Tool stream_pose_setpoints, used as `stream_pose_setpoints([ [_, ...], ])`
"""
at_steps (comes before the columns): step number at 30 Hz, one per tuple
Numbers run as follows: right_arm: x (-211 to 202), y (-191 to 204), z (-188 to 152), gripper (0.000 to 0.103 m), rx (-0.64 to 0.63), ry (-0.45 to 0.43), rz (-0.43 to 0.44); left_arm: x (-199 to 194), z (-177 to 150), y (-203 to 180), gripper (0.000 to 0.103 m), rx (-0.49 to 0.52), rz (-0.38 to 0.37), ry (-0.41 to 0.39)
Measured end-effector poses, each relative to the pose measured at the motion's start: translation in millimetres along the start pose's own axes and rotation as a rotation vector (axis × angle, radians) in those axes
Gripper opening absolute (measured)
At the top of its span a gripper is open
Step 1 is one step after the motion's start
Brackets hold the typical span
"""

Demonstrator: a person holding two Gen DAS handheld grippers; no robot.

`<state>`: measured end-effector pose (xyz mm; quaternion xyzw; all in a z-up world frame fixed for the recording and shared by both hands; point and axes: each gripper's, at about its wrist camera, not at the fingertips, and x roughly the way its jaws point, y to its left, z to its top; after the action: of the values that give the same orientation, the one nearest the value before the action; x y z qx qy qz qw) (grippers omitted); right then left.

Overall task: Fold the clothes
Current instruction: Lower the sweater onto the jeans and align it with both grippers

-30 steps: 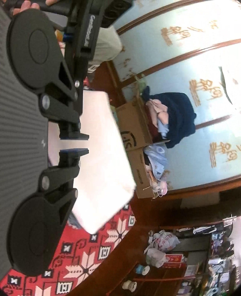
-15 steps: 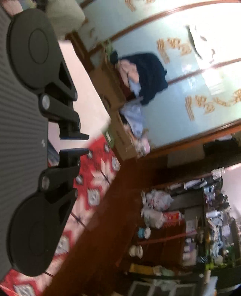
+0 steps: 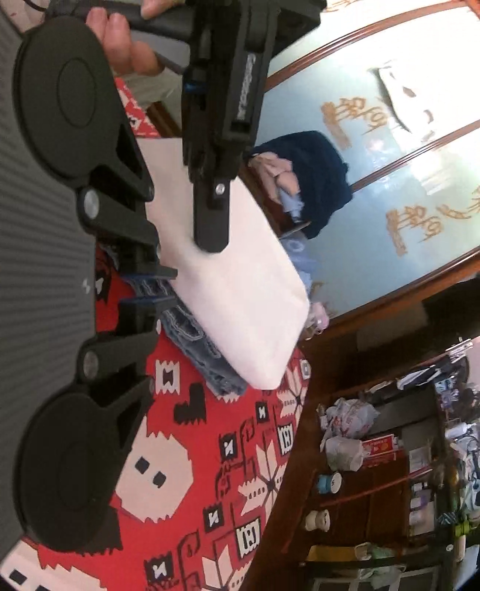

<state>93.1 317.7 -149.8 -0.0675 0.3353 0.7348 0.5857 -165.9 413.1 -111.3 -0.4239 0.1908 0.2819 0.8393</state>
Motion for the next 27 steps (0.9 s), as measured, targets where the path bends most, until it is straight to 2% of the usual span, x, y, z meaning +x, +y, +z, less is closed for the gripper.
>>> stream_pose_setpoints([
  [5, 14, -4, 2, 0.010, 0.002, 0.001, 0.023, -3, -9, -6, 0.003, 0.035, 0.017, 0.017],
  [8, 22, -3, 12, 0.010, 0.000, -0.006, 0.010, -4, -12, -5, 0.003, 0.020, 0.017, 0.033],
  [15, 38, -28, 29, 0.010, 0.049, -0.042, -0.075, -8, -19, -4, 0.003, 0.026, 0.020, 0.058],
  [27, 56, -61, 43, 0.011, 0.092, -0.080, -0.202, -32, -22, 2, 0.003, 0.014, 0.016, 0.052],
])
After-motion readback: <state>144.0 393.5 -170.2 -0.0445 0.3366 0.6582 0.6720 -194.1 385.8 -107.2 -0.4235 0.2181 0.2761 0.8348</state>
